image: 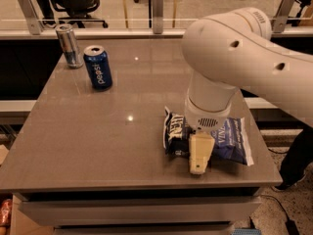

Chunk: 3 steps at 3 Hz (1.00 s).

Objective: Move blue chip bag near pepsi can

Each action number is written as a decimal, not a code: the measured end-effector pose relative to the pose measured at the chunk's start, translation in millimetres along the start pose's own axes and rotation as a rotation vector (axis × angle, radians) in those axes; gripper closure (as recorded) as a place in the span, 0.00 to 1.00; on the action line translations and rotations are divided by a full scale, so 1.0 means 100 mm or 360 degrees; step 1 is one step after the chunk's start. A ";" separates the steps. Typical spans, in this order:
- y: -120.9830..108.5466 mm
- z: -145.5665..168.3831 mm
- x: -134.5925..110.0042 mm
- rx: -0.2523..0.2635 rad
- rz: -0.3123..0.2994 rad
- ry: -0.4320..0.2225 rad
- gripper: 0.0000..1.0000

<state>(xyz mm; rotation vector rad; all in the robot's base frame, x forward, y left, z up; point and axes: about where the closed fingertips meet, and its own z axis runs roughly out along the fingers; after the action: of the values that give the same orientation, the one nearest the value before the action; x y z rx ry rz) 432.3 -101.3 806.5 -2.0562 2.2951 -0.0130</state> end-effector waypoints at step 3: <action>-0.01 -0.15 -0.01 0.0001 0.0000 -0.0001 1.00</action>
Offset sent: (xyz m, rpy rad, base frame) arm 0.0088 -0.0003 0.0321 0.0329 -0.0529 0.0160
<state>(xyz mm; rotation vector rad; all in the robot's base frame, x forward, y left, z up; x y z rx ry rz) 432.3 -101.3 821.6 -2.0559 2.2946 -0.0131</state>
